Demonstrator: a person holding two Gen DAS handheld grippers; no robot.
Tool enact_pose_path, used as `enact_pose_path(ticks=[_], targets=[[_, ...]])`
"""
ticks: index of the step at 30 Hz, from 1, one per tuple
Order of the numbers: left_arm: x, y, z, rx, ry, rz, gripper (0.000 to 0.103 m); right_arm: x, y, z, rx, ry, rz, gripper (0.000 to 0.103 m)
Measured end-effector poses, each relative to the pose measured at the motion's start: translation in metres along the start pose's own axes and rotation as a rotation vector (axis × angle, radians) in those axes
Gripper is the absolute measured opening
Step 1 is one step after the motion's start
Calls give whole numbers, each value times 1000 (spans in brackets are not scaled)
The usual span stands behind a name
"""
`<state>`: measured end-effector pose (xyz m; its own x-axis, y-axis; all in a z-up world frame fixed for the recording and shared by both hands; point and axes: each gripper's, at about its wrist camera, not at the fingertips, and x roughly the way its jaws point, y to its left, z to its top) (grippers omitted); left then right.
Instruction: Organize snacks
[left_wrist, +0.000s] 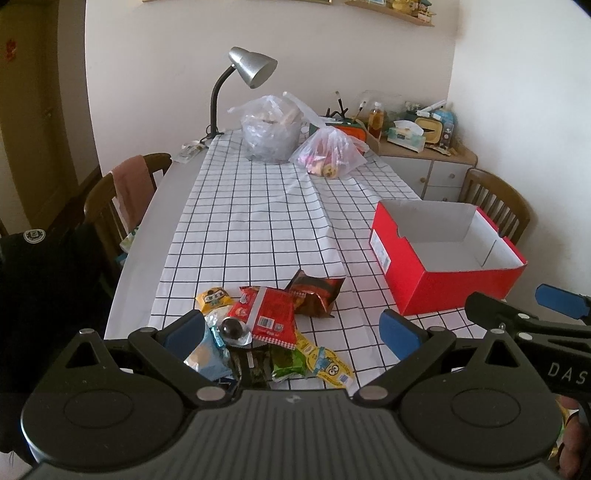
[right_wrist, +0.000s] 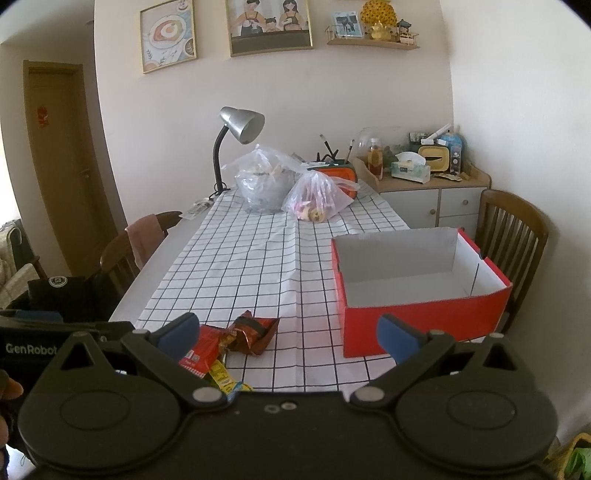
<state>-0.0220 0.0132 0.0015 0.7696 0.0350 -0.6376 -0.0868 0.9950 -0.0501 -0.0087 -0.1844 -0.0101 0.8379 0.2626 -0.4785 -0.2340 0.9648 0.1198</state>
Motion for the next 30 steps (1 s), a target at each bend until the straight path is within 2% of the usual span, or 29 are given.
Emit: enact_pose_path(ticks=[23,30], targets=[[-3,3,-1,-4,1,2,101,-3,9,2,-18,-8,-2,103],[6,8,-1,-22,17,-2,101,7,8,3,-43,12,2,103]])
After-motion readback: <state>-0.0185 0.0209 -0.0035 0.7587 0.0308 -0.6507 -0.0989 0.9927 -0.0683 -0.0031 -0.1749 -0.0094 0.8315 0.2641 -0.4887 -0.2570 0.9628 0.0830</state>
